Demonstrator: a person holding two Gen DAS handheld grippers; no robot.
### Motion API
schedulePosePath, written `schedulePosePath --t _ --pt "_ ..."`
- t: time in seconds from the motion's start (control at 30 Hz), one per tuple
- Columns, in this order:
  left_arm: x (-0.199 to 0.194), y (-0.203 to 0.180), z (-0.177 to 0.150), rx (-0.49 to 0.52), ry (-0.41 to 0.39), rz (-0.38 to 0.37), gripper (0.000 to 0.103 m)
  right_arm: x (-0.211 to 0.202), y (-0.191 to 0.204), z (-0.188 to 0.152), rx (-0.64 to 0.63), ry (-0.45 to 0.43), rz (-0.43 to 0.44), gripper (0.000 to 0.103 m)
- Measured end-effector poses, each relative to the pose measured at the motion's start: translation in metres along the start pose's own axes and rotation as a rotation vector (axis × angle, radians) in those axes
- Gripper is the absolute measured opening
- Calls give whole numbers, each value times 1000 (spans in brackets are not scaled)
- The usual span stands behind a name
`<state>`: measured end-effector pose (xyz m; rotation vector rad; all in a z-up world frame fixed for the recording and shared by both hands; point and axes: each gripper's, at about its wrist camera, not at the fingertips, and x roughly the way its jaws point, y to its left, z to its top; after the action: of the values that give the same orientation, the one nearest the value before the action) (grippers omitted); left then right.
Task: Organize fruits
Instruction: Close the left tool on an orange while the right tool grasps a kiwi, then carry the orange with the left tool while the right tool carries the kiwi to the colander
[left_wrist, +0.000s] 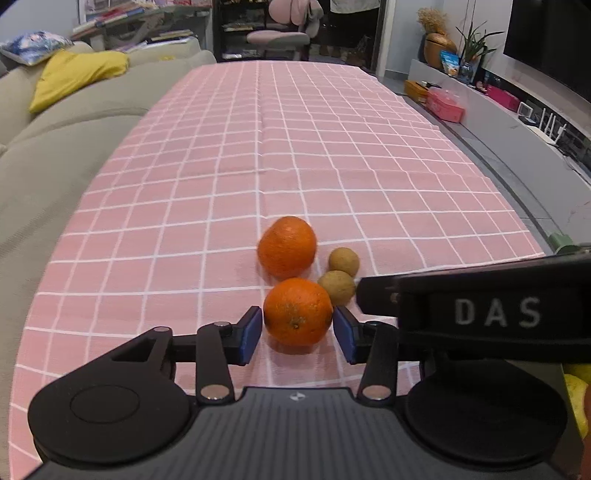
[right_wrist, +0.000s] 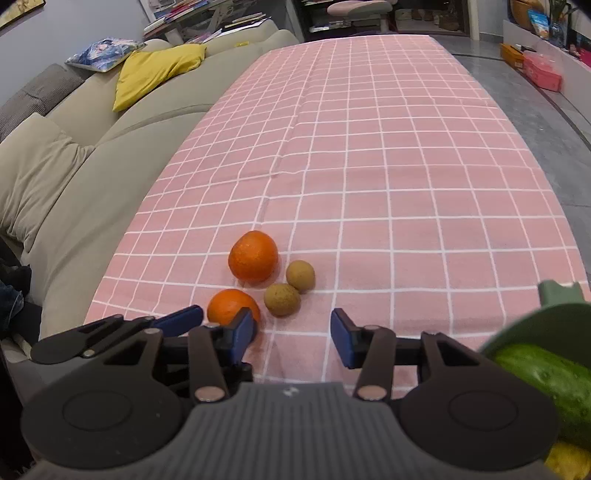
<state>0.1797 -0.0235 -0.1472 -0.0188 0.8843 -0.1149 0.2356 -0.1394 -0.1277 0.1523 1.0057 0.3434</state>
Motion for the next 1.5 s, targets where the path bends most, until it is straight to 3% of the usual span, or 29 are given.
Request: schedulePosePath --t 0.23,0.57,1.0,1.23,1.5 --pt "2 15 3 -116 -9 -51 46 16 -1 7 24 16 12 36" --pt "-7 39 9 -120 22 68 45 34 3 10 50 21 14 31" --pt "-5 53 5 -179 6 34 46 51 10 13 24 45 -31 25" --pt "-1 59 5 -220 3 12 52 58 1 16 104 71 13 25" --pt "0 61 5 -272 19 -9 47 58 -3 13 129 81 27 24"
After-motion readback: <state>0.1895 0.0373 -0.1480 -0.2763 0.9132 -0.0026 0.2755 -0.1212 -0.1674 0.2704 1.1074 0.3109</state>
